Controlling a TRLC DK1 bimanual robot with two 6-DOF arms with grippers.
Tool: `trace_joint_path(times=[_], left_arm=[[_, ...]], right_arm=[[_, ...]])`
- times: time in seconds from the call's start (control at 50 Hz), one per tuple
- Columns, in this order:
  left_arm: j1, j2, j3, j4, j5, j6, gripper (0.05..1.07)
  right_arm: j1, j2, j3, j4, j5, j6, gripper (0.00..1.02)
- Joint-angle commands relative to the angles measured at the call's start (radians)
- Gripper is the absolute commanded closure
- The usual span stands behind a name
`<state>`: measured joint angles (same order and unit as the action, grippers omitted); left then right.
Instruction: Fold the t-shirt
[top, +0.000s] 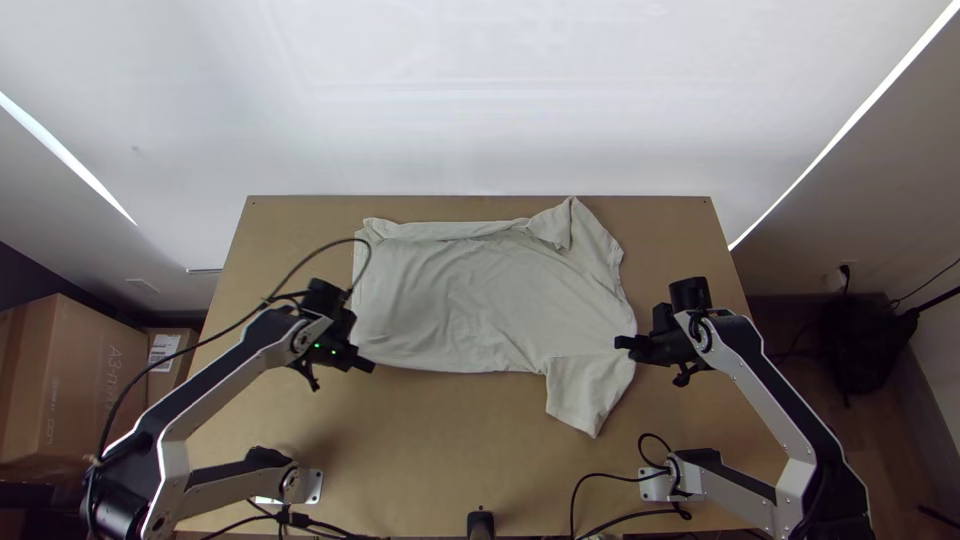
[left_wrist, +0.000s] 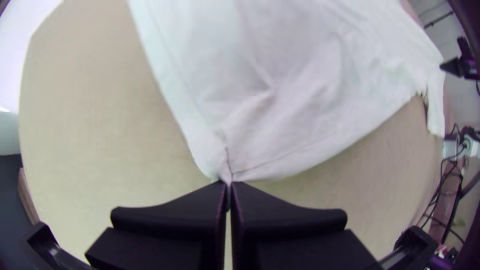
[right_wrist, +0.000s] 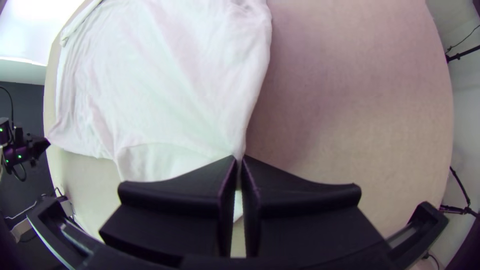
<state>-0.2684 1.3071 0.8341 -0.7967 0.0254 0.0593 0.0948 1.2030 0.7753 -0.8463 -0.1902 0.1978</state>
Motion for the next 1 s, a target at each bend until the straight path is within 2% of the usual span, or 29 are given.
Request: trace_joint_path(times=[0.0, 0.14, 0.22, 0.36, 0.58, 0.68, 0.86, 0.98], left_arm=[[0.044, -0.098, 0.069, 0.004, 0.004, -0.019, 1.05], [0.08, -0.172, 0.102, 0.017, 0.004, -0.021, 1.05], [0.087, -0.203, 0.128, 0.024, -0.001, -0.044, 1.05], [0.101, -0.252, 0.184, 0.119, -0.036, -0.087, 1.05], [0.167, -0.25, 0.26, 0.277, -0.127, -0.085, 1.05], [0.196, -0.239, 0.292, 0.361, -0.174, -0.081, 1.05], [0.236, -0.238, 0.355, 0.476, -0.176, -0.067, 1.05], [0.242, -0.249, 0.387, 0.559, -0.176, -0.075, 1.05]], right_arm=[[-0.027, -0.019, 0.053, -0.008, 0.017, -0.049, 1.0], [-0.084, -0.003, 0.12, 0.003, 0.015, -0.067, 1.0], [-0.087, 0.0, 0.18, 0.01, 0.015, -0.077, 1.0], [-0.072, 0.032, 0.341, 0.012, 0.017, -0.077, 1.0], [-0.061, 0.155, 0.613, 0.013, 0.02, -0.067, 1.0], [-0.06, 0.191, 0.708, 0.064, 0.029, -0.072, 1.0], [-0.049, 0.257, 0.889, 0.104, 0.032, -0.087, 1.0], [-0.047, 0.271, 0.966, 0.179, 0.048, -0.084, 1.0]])
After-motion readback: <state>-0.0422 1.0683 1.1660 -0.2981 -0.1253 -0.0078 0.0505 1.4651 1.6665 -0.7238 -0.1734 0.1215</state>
